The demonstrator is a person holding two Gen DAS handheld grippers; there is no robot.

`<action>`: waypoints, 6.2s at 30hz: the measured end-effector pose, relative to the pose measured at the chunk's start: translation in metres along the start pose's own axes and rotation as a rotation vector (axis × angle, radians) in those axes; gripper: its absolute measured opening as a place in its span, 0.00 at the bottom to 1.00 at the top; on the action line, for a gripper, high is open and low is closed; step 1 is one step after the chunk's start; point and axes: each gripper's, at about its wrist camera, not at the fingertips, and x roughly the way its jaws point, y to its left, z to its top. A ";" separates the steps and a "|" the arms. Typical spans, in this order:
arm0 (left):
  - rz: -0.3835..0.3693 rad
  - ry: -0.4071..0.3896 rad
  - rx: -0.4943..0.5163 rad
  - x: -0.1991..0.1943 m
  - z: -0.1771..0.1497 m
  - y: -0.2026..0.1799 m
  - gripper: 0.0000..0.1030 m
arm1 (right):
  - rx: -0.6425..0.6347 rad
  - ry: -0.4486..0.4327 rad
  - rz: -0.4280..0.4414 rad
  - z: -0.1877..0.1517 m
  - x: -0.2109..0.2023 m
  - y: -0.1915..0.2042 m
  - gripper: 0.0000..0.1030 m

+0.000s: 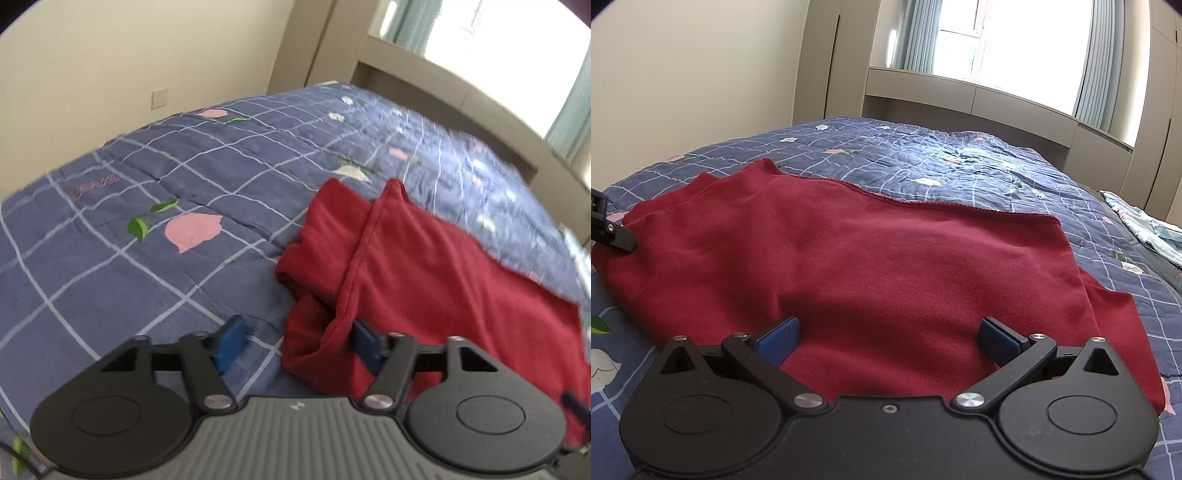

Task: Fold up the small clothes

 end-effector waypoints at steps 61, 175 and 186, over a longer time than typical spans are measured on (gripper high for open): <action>-0.636 0.079 0.794 -0.055 -0.114 -0.303 0.09 | 0.298 0.074 -0.309 -0.091 -0.120 -0.195 1.00; -0.204 0.098 0.505 0.021 -0.013 -0.246 1.00 | 0.295 -0.036 0.030 0.003 -0.036 -0.218 0.99; -0.136 0.136 0.556 0.008 -0.025 -0.225 0.99 | 0.336 0.070 -0.087 -0.026 -0.034 -0.217 0.99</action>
